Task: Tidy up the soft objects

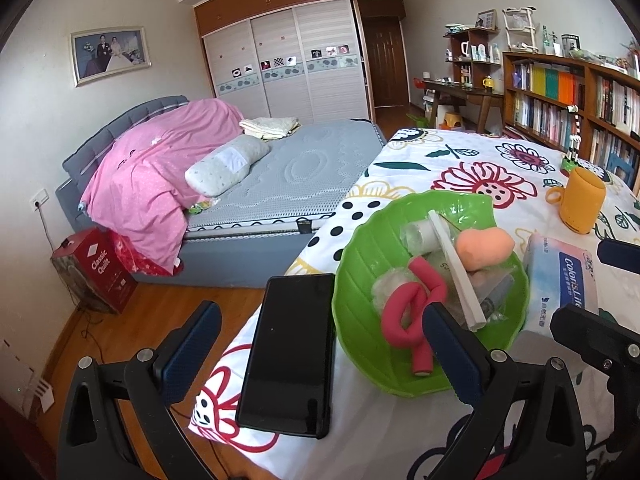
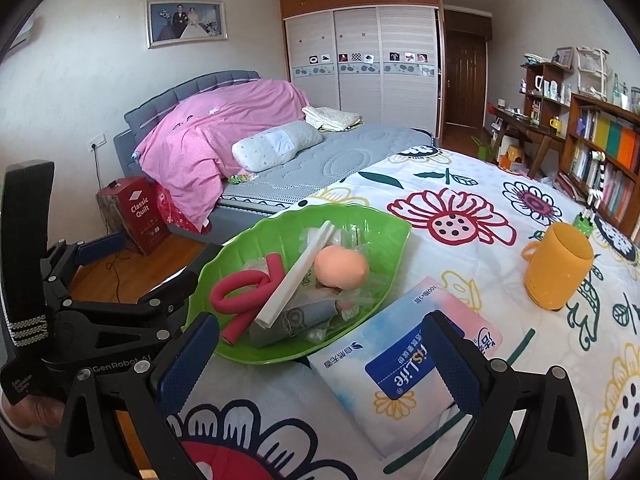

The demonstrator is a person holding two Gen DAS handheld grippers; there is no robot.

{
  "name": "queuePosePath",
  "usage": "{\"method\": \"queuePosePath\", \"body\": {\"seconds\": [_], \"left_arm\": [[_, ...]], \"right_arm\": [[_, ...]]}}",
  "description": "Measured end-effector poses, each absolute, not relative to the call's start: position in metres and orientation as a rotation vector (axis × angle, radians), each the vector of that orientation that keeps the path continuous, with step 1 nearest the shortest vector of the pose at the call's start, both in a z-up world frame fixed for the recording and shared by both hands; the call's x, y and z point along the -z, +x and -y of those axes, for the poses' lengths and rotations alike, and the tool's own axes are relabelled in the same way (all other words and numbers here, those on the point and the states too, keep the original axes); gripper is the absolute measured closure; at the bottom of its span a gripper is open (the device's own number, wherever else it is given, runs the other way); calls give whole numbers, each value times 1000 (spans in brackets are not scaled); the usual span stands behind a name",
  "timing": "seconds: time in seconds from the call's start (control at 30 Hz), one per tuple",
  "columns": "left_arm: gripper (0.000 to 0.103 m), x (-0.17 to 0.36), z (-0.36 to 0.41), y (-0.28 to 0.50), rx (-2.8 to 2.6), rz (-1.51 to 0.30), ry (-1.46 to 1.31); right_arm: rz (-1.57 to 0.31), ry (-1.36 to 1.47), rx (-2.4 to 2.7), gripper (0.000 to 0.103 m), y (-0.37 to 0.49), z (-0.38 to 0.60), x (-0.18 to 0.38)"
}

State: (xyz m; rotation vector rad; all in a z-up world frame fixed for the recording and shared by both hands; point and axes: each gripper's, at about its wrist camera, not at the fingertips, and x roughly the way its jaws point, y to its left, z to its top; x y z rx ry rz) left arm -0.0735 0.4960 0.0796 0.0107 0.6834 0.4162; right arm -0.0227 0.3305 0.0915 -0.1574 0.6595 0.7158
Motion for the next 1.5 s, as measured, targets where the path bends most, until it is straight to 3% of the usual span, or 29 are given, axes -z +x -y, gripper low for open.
{"method": "queuePosePath", "body": {"seconds": [1.5], "left_arm": [[2,-59,-514,-73,-449,-726,0]], "right_arm": [[-674,-257,-713,0,-19,-359,-89]]}}
